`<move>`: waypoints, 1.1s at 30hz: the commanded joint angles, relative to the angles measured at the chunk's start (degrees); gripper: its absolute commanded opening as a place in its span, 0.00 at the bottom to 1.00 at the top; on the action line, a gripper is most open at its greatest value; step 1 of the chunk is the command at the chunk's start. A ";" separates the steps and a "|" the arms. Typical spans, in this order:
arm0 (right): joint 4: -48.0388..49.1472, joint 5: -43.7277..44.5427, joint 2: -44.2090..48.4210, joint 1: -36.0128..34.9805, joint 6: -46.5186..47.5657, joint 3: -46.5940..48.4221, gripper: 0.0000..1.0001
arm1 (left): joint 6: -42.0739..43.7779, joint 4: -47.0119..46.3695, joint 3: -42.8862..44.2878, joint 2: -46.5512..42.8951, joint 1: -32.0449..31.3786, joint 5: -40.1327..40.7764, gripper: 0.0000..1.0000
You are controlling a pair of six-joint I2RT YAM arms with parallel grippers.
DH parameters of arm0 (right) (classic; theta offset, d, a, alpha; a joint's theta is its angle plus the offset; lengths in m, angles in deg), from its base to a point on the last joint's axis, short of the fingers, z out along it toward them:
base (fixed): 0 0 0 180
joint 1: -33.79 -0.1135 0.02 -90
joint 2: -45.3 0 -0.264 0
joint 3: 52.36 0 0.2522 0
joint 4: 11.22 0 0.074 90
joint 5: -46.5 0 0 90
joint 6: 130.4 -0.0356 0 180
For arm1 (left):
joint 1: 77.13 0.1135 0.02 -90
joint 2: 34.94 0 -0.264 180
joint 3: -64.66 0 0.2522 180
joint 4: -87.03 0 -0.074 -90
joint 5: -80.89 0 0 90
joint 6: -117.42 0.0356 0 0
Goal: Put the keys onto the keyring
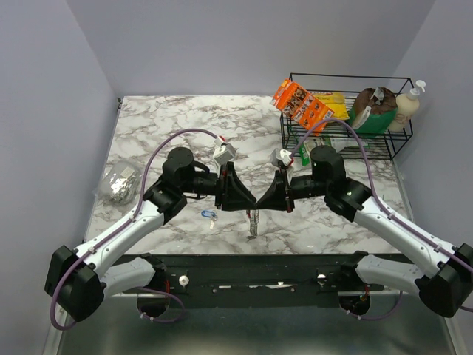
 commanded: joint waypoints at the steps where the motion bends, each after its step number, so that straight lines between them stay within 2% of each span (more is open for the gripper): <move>1: 1.57 -3.86 1.64 0.62 -1.99 2.40 0.00 | 0.57 0.62 1.32 -1.29 -0.18 -0.16 0.41; 15: 1.57 -2.20 3.05 1.50 -3.24 2.58 0.00 | 1.97 5.89 4.40 -4.27 -0.18 1.78 0.40; 25: 2.80 2.46 3.49 2.11 -6.84 3.11 0.00 | 3.03 12.39 2.91 -7.44 -3.77 5.56 0.55; 33: 4.03 2.11 3.49 2.29 -7.90 3.02 0.00 | 3.64 12.48 1.85 -6.56 -5.80 9.86 0.57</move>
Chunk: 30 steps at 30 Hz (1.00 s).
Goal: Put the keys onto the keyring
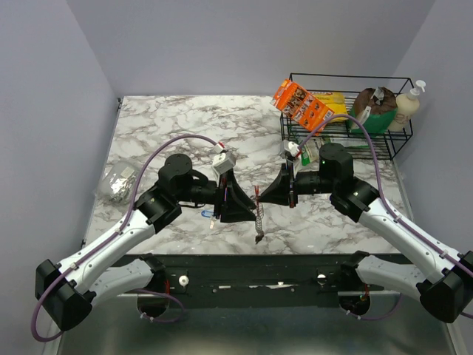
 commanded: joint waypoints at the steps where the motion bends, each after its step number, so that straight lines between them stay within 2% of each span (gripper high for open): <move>1: 2.76 0.06 1.37 0.26 -1.12 2.04 0.01 | 2.02 1.60 -0.66 0.41 -0.43 4.14 0.57; 7: 3.02 -1.35 1.81 0.34 -1.29 1.77 0.00 | 3.08 1.78 -1.10 1.99 -0.43 7.65 0.58; 16: 3.38 -2.57 2.60 0.26 -1.21 1.07 0.00 | 4.84 2.39 -1.80 -0.29 -0.08 14.77 0.58; 30: 4.52 -5.57 1.46 0.34 -1.73 0.81 0.00 | 1.68 -6.13 -1.10 1.73 0.01 9.33 0.56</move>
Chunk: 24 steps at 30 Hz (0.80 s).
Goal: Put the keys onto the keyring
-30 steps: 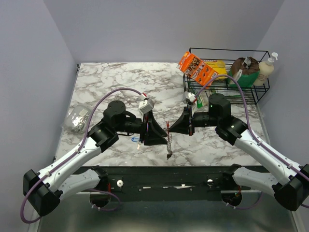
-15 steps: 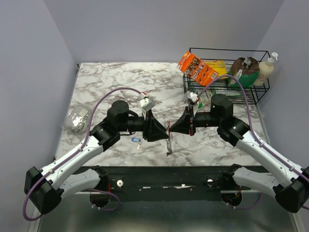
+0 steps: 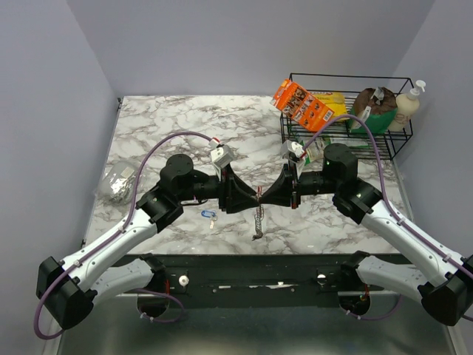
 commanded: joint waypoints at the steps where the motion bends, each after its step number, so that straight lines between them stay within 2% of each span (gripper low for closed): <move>1: 2.55 -2.79 -0.12 0.32 -0.75 0.81 0.00 | -0.86 -3.68 0.58 1.01 0.10 -2.65 0.54; 8: 3.08 -5.16 -0.12 0.32 -0.84 0.89 0.01 | -0.51 -3.86 0.93 1.54 0.19 -3.09 0.45; 13: 3.08 -6.48 -0.30 0.32 -0.84 0.81 0.04 | -1.03 -5.35 1.02 1.36 0.27 -2.91 0.28; 15: 3.08 -7.36 -0.38 0.32 -0.75 0.89 0.05 | -1.21 -5.97 1.20 1.71 0.28 -3.09 0.25; 20: 3.16 -8.50 -0.47 0.32 -0.49 0.98 0.07 | -2.44 -7.20 1.02 2.24 0.28 -4.23 0.22; 24: 3.08 -9.21 -0.82 0.32 -0.31 1.07 0.07 | -2.44 -7.38 1.19 2.24 0.27 -3.71 0.25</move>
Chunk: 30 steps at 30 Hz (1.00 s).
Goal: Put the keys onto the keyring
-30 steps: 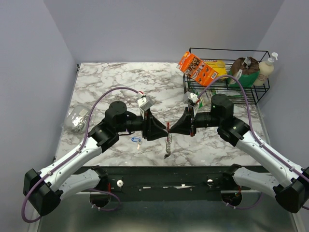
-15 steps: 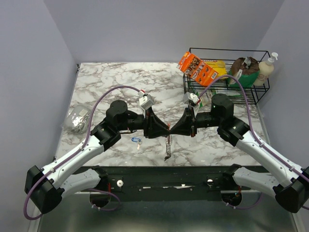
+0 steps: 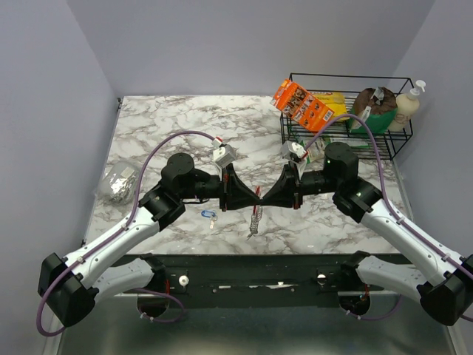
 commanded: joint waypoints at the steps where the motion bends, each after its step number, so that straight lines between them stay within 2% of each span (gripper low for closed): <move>1: 2.47 -4.47 -0.52 -0.42 0.08 1.24 0.08 | -0.32 -3.42 1.11 0.53 0.12 0.49 0.25; 7: 2.47 -5.17 -1.31 -0.42 0.17 1.60 0.08 | 0.47 -2.46 1.99 1.06 0.12 1.02 0.32; 19: 2.29 -2.97 -0.17 -0.42 -0.01 2.04 0.13 | 8.03 10.63 4.71 1.68 0.03 2.25 0.30; 30: 2.38 -2.97 -0.34 -0.42 -0.27 2.30 0.14 | 8.20 10.82 4.27 1.93 -0.66 1.46 0.30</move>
